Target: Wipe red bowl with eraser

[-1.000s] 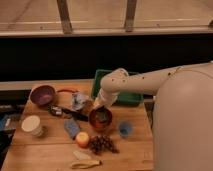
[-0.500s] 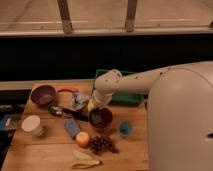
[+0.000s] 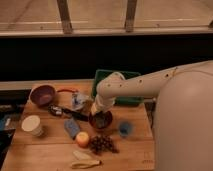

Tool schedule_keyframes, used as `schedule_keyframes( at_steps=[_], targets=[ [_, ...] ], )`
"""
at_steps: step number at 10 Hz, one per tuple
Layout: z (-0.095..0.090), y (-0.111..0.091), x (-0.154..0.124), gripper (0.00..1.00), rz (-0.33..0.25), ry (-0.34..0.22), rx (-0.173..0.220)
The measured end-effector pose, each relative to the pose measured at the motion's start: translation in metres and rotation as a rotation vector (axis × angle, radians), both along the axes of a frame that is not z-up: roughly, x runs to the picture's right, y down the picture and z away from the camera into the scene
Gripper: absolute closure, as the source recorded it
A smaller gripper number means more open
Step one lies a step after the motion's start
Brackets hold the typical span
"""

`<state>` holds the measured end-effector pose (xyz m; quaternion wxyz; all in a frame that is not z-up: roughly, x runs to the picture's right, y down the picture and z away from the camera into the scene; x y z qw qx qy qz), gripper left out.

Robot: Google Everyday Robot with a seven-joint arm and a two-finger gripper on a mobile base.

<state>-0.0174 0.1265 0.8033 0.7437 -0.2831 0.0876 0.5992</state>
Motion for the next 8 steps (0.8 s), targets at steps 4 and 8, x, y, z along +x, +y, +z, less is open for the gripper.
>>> schedule_keyframes(
  at_steps=[4, 8],
  targets=[
    [0.029, -0.017, 0.017, 1.00, 0.023, 0.065, 0.010],
    [0.035, -0.039, 0.008, 1.00, 0.031, 0.058, 0.048]
  ],
)
